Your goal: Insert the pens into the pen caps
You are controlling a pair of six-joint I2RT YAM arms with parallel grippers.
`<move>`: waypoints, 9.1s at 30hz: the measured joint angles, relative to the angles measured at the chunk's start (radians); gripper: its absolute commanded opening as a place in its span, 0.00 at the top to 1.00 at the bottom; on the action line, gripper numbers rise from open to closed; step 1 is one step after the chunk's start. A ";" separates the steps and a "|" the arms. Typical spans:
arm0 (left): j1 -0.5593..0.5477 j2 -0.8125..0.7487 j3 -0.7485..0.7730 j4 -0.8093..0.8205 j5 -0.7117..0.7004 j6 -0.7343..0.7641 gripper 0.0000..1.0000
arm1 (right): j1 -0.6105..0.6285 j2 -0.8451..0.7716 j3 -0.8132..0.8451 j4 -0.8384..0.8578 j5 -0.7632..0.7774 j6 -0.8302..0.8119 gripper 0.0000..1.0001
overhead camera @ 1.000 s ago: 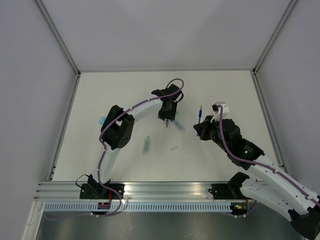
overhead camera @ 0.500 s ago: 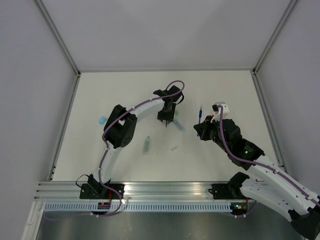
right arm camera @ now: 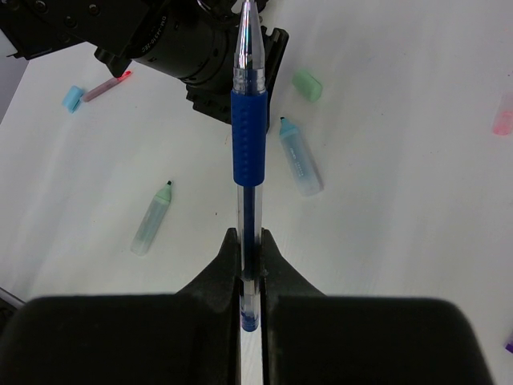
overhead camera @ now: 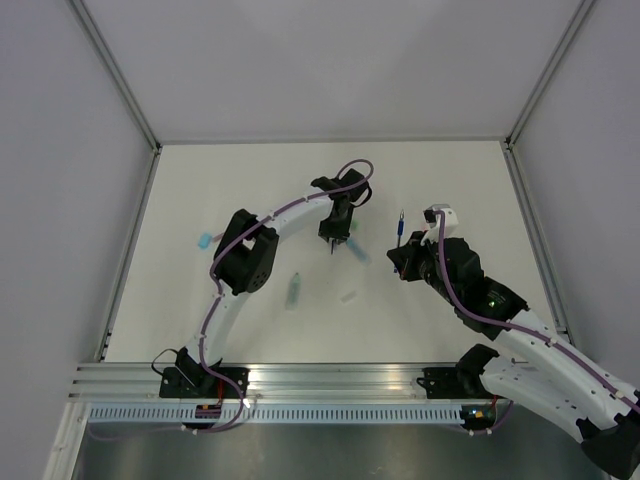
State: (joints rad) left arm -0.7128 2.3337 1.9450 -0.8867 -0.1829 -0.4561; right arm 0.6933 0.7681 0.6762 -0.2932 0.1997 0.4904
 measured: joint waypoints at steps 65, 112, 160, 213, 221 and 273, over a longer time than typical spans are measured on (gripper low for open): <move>0.037 -0.668 -0.637 0.669 0.603 -0.187 0.98 | 0.000 0.066 -0.126 0.223 -0.345 0.031 1.00; 0.037 -1.022 -1.001 1.304 0.629 -0.376 0.98 | 0.045 0.029 -0.164 0.409 -0.462 0.124 1.00; 0.037 -1.100 -1.051 1.231 0.603 -0.309 0.98 | 0.114 0.106 -0.116 0.415 -0.434 0.128 1.00; 0.037 -1.168 -1.035 1.167 0.663 -0.267 0.41 | 0.141 0.121 -0.036 0.387 -0.431 0.123 1.00; 0.037 -1.164 -1.001 1.143 0.663 -0.263 0.46 | 0.148 0.121 -0.036 0.387 -0.431 0.124 1.00; 0.055 -1.201 -1.226 1.602 0.649 -0.407 0.98 | 0.208 0.254 0.235 0.101 -0.377 -0.085 1.00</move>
State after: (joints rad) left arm -0.6575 1.1332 0.7185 0.7155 0.4660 -0.8631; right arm 0.9012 1.0218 0.9108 -0.1921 -0.1768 0.4053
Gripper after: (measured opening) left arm 0.111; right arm 0.048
